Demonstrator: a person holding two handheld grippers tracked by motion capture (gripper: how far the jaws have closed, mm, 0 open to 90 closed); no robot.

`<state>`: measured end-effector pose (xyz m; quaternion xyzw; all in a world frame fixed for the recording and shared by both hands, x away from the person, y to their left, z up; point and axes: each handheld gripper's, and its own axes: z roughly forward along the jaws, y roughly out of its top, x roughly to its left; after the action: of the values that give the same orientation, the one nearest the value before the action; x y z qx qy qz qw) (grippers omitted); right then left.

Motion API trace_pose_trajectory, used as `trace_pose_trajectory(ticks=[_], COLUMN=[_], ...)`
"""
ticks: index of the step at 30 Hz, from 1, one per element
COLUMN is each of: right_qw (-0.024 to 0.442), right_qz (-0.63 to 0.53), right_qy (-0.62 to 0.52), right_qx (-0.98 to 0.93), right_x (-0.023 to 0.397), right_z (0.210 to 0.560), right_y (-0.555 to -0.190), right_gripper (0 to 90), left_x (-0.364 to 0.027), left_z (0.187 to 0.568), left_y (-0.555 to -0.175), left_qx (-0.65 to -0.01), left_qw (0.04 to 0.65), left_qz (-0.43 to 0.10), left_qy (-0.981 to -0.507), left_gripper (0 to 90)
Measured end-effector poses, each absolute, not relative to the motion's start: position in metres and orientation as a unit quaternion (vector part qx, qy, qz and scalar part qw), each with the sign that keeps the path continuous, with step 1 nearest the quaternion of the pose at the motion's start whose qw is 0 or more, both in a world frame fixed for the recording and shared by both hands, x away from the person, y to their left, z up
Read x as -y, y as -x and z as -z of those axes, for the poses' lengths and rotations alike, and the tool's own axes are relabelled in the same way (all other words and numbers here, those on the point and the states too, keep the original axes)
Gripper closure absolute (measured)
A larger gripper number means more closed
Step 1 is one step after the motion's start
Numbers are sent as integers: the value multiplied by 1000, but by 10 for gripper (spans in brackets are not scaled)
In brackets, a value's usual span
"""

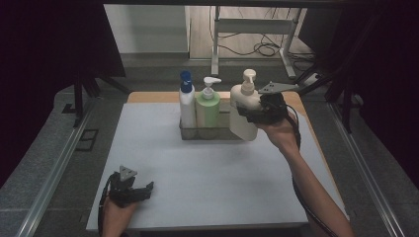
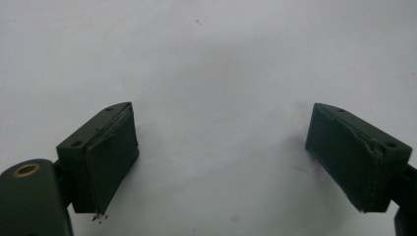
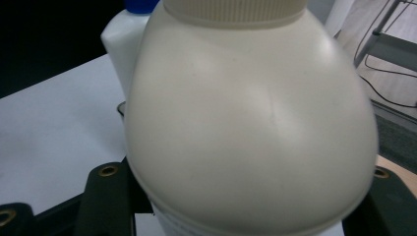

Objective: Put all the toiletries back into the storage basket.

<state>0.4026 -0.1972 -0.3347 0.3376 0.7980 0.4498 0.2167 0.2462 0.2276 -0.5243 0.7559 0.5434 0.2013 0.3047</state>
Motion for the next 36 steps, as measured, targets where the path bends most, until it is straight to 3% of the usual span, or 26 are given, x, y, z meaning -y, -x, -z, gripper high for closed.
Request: trace_pose_trajectory(ticks=[36], right_qw=[250], right_qz=[-449], right_qy=[-393], right_qx=[-763], right_x=[174], right_z=[356], right_y=[-464], right_gripper=[386], left_x=[-228], left_z=[524], left_y=[-246], left_qx=[-544], left_qw=[304], left_qz=[-201], left_qy=[-756], left_gripper=[119])
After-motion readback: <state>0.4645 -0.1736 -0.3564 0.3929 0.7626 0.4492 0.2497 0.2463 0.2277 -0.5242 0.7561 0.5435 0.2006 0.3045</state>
